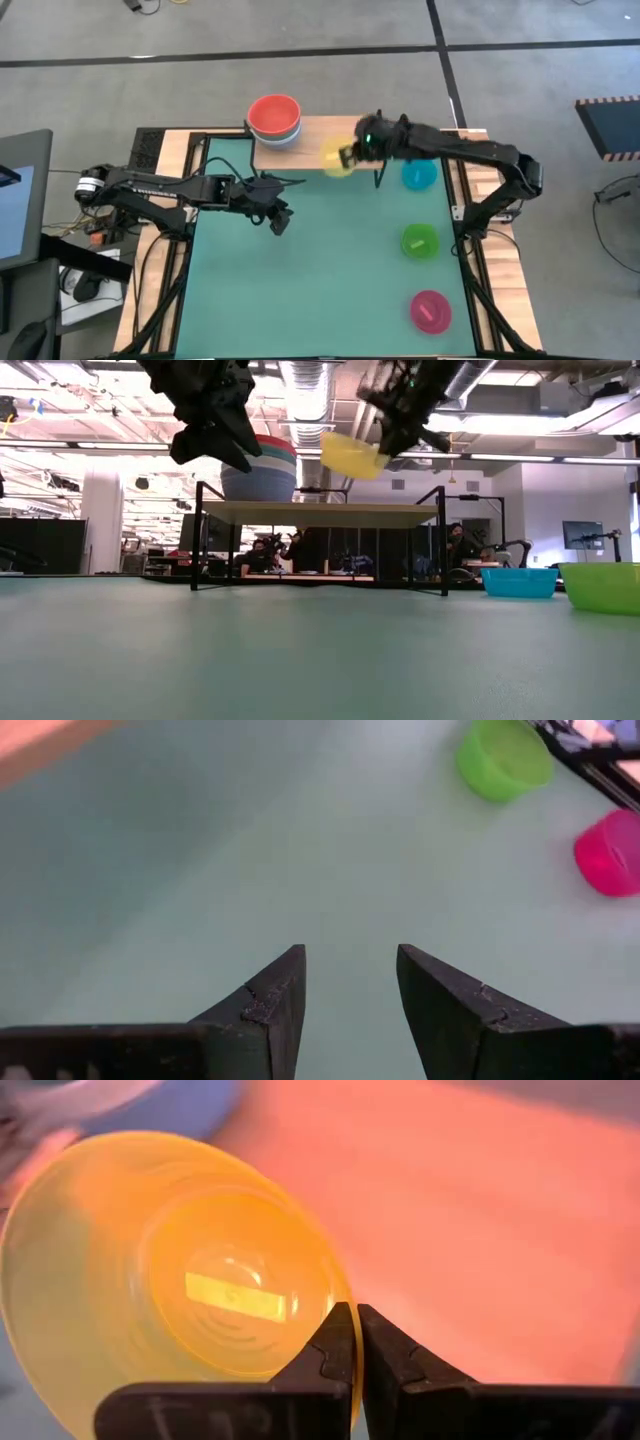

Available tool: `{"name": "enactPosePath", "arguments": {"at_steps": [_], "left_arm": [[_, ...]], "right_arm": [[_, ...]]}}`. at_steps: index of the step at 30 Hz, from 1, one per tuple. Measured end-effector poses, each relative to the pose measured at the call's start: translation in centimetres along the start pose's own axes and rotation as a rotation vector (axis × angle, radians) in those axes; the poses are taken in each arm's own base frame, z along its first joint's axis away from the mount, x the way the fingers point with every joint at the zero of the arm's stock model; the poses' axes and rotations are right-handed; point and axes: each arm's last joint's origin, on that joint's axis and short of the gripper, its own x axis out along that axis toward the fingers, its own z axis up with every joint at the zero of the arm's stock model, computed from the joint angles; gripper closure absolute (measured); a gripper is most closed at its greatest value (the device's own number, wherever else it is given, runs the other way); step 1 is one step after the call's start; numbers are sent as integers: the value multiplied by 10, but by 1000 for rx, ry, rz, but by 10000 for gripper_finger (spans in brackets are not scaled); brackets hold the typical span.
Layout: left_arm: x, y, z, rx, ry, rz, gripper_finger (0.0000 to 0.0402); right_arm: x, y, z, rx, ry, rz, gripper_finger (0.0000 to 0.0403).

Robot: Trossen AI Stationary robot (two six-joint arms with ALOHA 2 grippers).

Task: Place and stack bowls onto a shelf
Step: Put the light yellow bowl on the shelf, then stack the light blue bowl on top of the light yellow bowl on the shelf

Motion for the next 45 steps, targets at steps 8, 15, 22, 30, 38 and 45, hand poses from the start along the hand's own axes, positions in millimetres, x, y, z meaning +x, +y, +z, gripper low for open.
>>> {"name": "enactPosePath", "arguments": {"at_steps": [8, 15, 22, 30, 38, 45], "left_arm": [[0, 1, 0, -34, -2, 15, 260], [0, 2, 0, -75, -21, 36, 260], [0, 2, 1, -102, -46, 64, 260], [0, 2, 3, 4, -73, 89, 260], [-1, -5, 15, 187, -193, 21, 260], [-1, -4, 26, 188, -273, -3, 260]], "right_arm": [[33, -38, 26, 98, 36, -60, 360], [45, -42, 28, 77, 42, -77, 342], [33, -44, 36, 73, -17, -48, 261], [-52, -32, 28, 11, -129, 34, 184], [-106, -70, -33, 46, 50, -430, 205], [-79, -122, -68, 238, 208, -521, 221]]}}
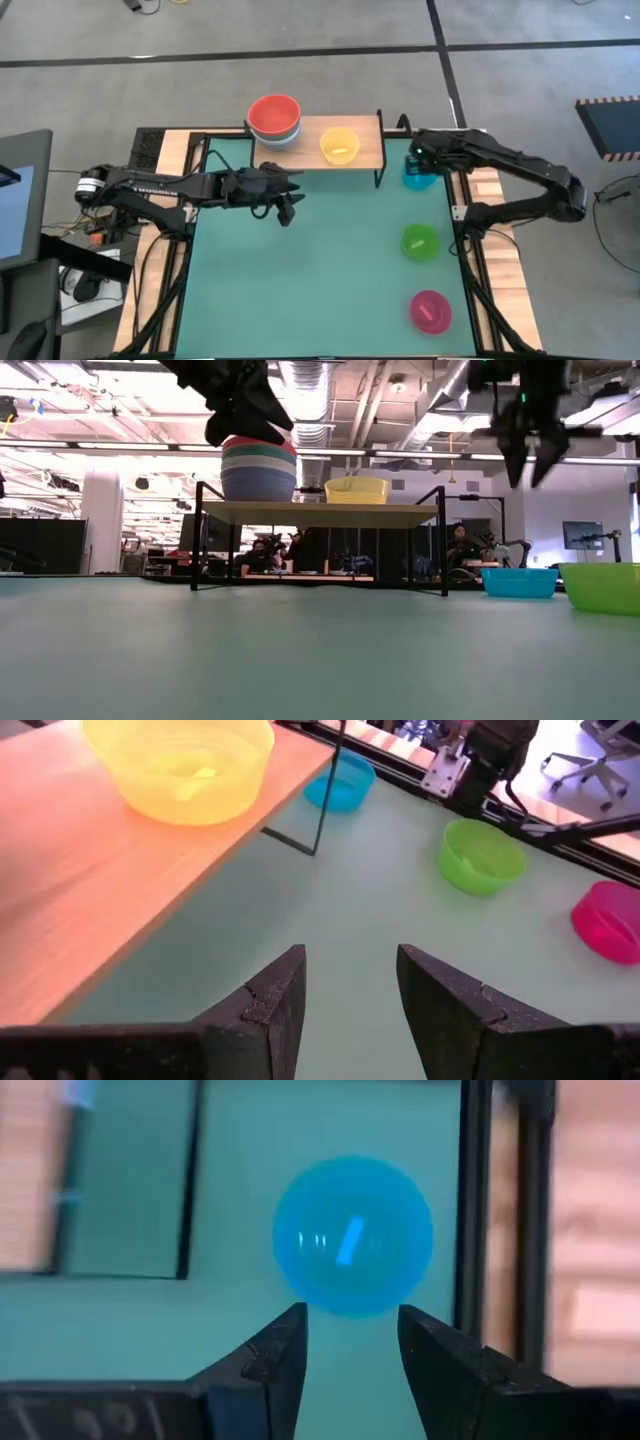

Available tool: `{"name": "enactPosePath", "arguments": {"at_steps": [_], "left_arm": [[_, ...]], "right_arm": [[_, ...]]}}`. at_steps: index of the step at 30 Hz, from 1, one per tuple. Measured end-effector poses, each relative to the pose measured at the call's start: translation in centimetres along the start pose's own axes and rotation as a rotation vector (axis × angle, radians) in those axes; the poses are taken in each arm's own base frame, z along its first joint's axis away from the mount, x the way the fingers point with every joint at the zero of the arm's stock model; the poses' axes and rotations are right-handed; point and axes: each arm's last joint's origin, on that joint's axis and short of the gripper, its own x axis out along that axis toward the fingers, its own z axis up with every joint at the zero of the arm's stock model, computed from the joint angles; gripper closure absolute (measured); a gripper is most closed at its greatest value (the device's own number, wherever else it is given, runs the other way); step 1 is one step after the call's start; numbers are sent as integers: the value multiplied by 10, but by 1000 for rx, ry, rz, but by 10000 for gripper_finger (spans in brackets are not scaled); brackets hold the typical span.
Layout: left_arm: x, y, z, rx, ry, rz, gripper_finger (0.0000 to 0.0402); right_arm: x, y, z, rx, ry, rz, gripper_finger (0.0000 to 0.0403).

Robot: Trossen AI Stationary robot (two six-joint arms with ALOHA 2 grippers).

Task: Place and stack bowls onto a shelf
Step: Stack the light blue bowl on top of the light yellow bowl on the shelf

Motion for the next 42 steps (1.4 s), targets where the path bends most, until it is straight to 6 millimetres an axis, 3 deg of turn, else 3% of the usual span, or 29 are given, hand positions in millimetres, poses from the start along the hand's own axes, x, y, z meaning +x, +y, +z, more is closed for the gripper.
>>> {"name": "enactPosePath", "arguments": {"at_steps": [4, 10, 18, 25, 32, 35, 38, 42], "left_arm": [[0, 0, -1, -27, 11, -15, 260], [-2, -7, -3, -40, 19, -36, 260], [-3, -7, -7, -68, 46, -6, 260], [-3, -6, -10, -110, 70, 9, 260], [-4, -7, -12, -131, 60, 52, 260], [-4, -7, -12, -130, 59, 54, 260], [-4, -7, -12, -130, 58, 55, 260], [-4, -7, -12, -132, 57, 57, 260]], "right_arm": [[41, -14, -8, 125, 85, -75, 227], [87, -32, -12, 249, 173, -150, 239], [129, -40, -9, 319, 219, -134, 264], [152, -39, 1, 280, 223, -122, 293], [153, -36, 7, 207, 182, -53, 379], [146, -38, 10, 214, 144, -25, 381], [131, -41, 16, 241, 93, 8, 381], [92, -42, 35, 301, -69, 97, 381]]}}
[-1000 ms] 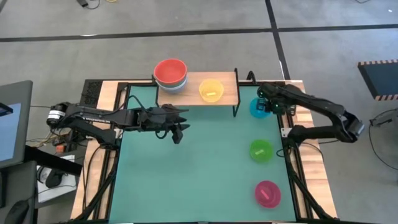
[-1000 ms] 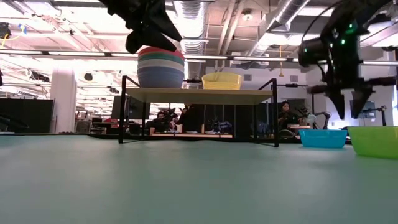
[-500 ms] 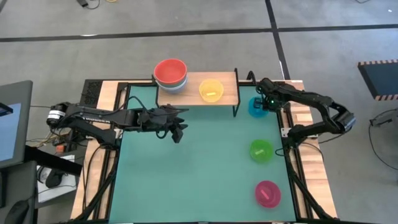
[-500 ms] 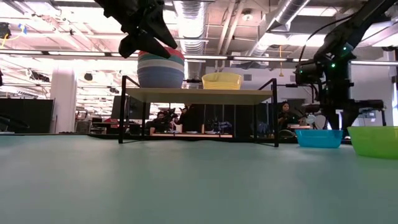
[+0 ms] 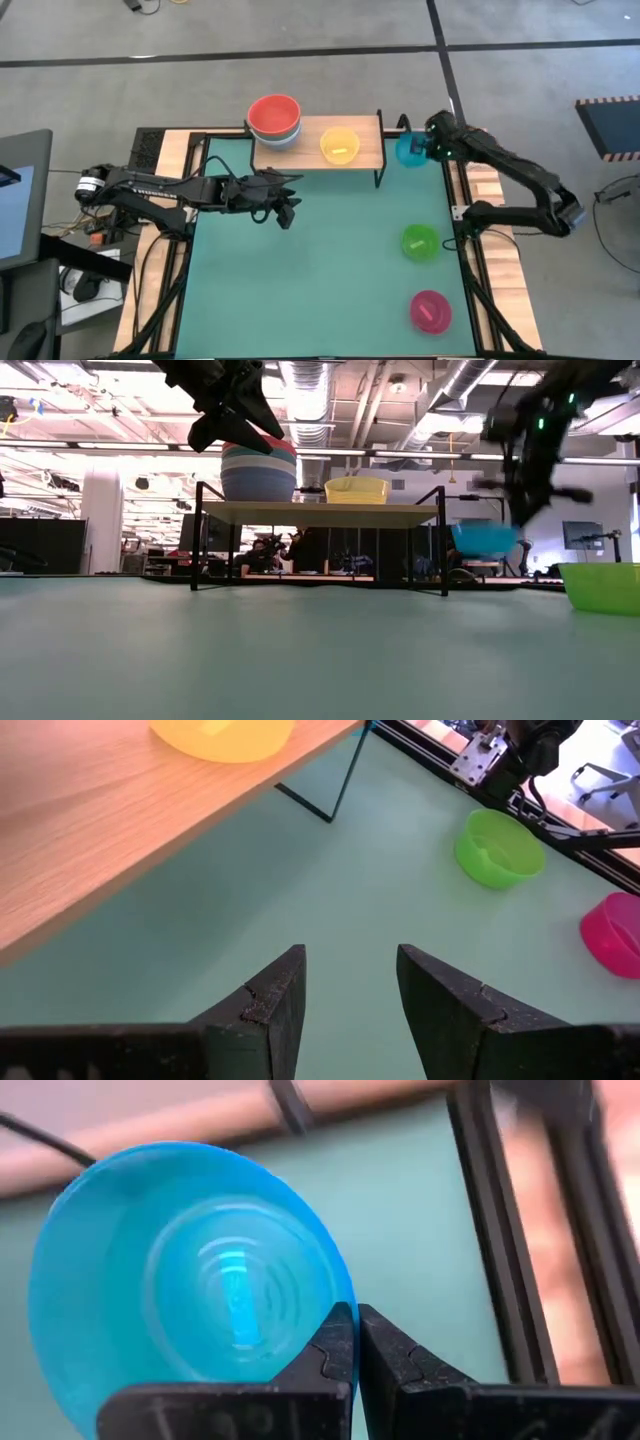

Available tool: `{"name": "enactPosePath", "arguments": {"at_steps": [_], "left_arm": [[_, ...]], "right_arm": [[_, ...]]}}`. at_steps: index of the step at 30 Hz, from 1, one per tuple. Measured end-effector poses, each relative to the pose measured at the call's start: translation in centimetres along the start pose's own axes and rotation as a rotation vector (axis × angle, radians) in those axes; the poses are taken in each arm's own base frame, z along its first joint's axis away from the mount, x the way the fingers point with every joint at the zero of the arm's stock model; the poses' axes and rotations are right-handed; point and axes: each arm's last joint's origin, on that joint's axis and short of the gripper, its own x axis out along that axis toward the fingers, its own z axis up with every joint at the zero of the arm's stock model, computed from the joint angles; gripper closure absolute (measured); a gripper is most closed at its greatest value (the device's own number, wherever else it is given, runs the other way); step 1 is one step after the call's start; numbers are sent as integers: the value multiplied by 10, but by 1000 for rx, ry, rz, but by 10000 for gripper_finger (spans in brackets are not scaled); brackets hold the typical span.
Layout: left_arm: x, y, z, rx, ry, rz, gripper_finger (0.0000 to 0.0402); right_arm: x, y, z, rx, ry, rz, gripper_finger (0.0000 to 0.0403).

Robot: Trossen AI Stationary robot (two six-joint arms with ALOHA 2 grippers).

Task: Place and stack bowls onto a shelf
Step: Stack the light blue bowl on top of the light yellow bowl on the shelf

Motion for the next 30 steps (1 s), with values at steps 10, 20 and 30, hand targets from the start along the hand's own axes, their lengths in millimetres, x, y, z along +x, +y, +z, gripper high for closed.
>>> {"name": "enactPosePath", "arguments": {"at_steps": [10, 20, 30], "left_arm": [[0, 0, 0, 21, -4, 4, 260], [0, 0, 0, 24, -6, 7, 260], [-2, -6, -4, 26, 25, -46, 260]], "right_arm": [[-100, 41, 46, 9, -308, 321, 381], [-113, 131, 26, -223, -207, 519, 381], [-92, 184, 9, -360, -28, 492, 368]]}}
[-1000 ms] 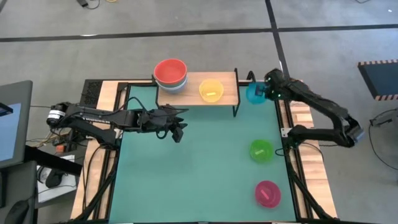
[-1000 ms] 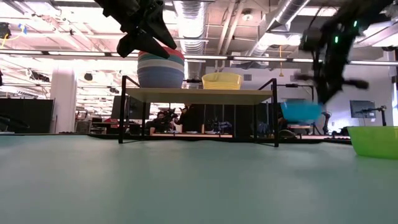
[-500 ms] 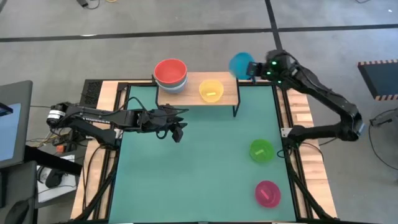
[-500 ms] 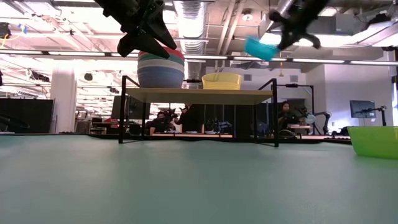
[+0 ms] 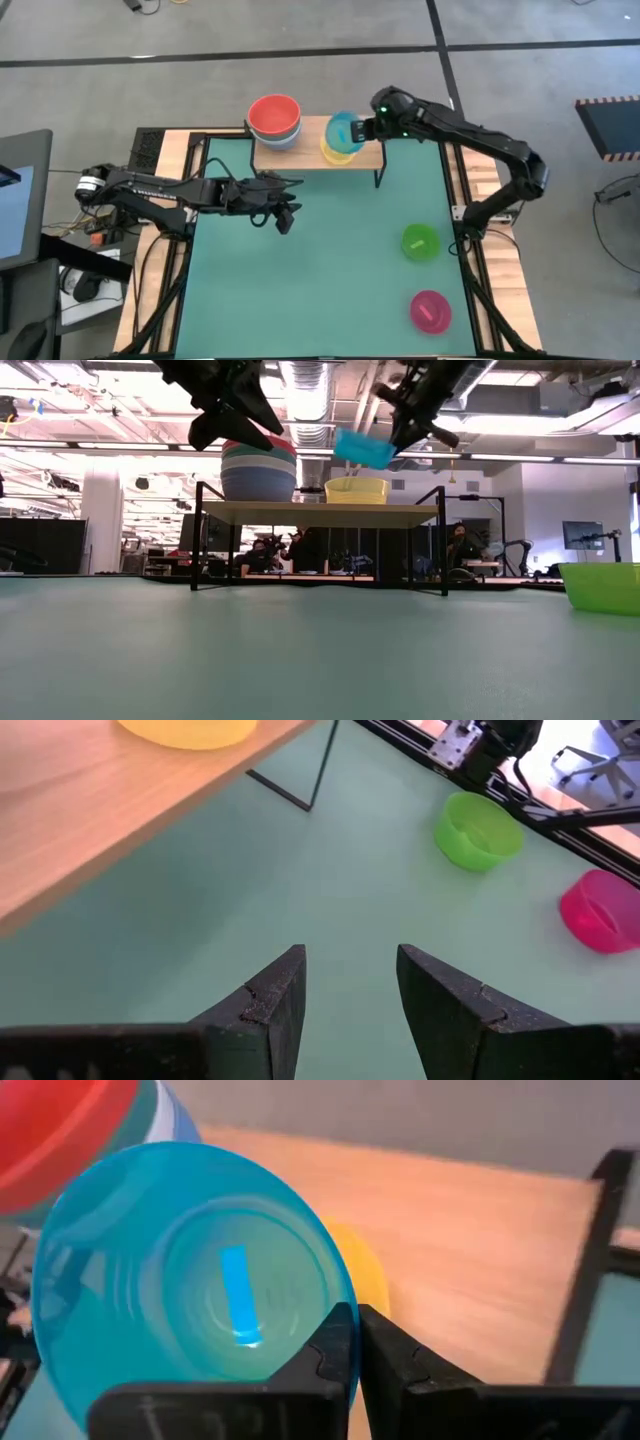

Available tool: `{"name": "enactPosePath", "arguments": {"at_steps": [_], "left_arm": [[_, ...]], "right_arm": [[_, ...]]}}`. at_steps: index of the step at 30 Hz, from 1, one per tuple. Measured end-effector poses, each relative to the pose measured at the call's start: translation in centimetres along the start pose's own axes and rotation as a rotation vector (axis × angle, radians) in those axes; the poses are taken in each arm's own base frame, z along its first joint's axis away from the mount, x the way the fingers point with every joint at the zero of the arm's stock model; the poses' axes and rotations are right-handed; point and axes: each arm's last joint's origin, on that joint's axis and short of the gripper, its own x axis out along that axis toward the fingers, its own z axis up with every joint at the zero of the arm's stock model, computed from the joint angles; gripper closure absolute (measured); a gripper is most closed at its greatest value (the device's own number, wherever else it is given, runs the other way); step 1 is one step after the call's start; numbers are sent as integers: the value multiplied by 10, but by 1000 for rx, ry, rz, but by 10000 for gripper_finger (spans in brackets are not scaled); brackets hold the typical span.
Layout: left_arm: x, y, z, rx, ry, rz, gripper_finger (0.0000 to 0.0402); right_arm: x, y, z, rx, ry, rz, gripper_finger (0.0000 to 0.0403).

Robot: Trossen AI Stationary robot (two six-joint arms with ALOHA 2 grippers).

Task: Place and stack bowls onto a shelf
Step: Stack the light blue bowl on top of the light yellow bowl on the shelf

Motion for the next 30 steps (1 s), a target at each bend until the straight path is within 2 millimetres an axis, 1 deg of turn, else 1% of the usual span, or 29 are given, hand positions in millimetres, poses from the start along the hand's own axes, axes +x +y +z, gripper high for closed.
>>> {"name": "enactPosePath", "arguments": {"at_steps": [5, 8, 12, 15, 19, 22, 24, 28, 30], "left_arm": [[-1, -2, -4, -2, 16, 9, 260], [-2, -3, -6, -1, 26, 15, 260], [-3, -4, -8, -6, 39, 17, 260], [-4, -6, -9, -2, 40, 14, 260], [-4, -8, -11, -1, 43, 8, 260], [-4, -8, -11, -1, 42, 8, 260], [-4, -8, -10, -1, 39, 13, 260], [-4, -7, -10, 4, 30, 27, 260], [-4, -7, -10, 4, 29, 28, 260]], "right_arm": [[17, 1, 2, -1, 68, -36, 346], [29, -2, 1, 5, 103, -43, 343], [40, -2, 0, 0, 130, -49, 341], [42, -2, 0, -7, 134, -48, 340], [40, -2, 2, -6, 115, -34, 329], [32, -3, 6, -13, 94, -12, 300], [28, -4, 8, -21, 95, 10, 270], [29, -5, 8, -14, 116, 20, 201], [26, -3, 8, -18, 111, 30, 177]]}}
